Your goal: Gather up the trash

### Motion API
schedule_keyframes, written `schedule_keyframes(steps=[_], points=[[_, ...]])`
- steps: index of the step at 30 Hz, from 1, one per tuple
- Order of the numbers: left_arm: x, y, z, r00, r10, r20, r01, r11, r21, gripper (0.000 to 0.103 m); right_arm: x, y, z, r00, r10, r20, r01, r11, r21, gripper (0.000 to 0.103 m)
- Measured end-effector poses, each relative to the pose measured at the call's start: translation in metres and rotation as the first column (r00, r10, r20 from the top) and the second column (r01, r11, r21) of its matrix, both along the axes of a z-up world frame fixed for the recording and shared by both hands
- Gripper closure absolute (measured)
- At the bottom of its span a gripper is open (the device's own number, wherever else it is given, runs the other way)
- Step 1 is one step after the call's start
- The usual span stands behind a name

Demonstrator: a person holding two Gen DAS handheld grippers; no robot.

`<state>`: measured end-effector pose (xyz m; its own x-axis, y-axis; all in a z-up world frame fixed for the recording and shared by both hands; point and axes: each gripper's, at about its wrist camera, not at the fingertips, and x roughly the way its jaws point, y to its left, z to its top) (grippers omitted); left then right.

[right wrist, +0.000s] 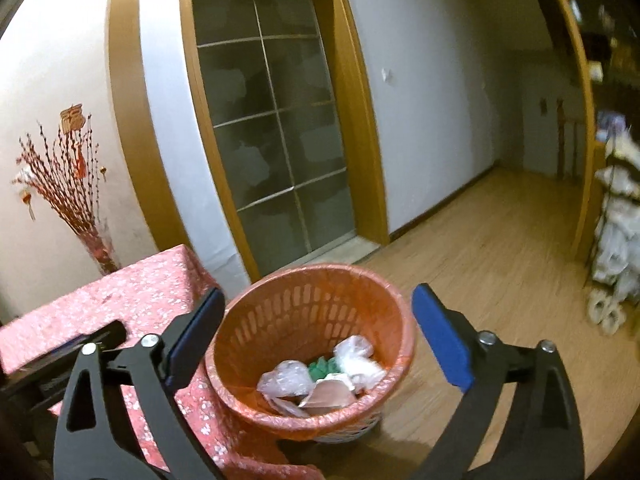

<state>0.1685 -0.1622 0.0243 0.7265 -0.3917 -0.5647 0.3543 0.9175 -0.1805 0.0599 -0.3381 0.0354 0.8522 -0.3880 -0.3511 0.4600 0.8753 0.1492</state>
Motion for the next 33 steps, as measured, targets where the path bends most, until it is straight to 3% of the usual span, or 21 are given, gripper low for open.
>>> schedule_keyframes(steps=[3, 6, 10, 21, 27, 33], points=[[-0.017, 0.024, 0.005, 0.998, 0.048, 0.037, -0.049, 0.999, 0.013, 0.01, -0.011, 0.015, 0.004, 0.999, -0.033, 0.005, 0.033, 0.997, -0.07, 0.003], [-0.035, 0.047, 0.01, 0.993, 0.091, 0.07, -0.092, 0.996, 0.018, 0.005, -0.025, 0.024, 0.007, 0.999, -0.021, 0.024, 0.023, 0.997, -0.071, 0.003], [-0.059, 0.069, 0.015, 0.983, 0.134, 0.125, -0.142, 0.988, 0.062, 0.004, -0.038, 0.037, 0.008, 0.999, 0.029, 0.024, -0.028, 0.999, -0.044, 0.003], [-0.117, 0.107, 0.008, 0.944, 0.234, 0.233, -0.271, 0.951, 0.146, 0.004, -0.058, 0.077, -0.002, 0.994, 0.108, -0.024, -0.11, 0.986, -0.124, 0.003], [-0.138, 0.118, 0.005, 0.924, 0.274, 0.267, -0.321, 0.935, 0.15, 0.004, -0.071, 0.091, -0.007, 0.993, 0.11, -0.037, -0.115, 0.981, -0.155, 0.003], [-0.149, 0.126, 0.0, 0.922, 0.29, 0.258, -0.334, 0.931, 0.145, 0.004, -0.082, 0.099, -0.012, 0.994, 0.095, -0.054, -0.103, 0.979, -0.179, 0.003]])
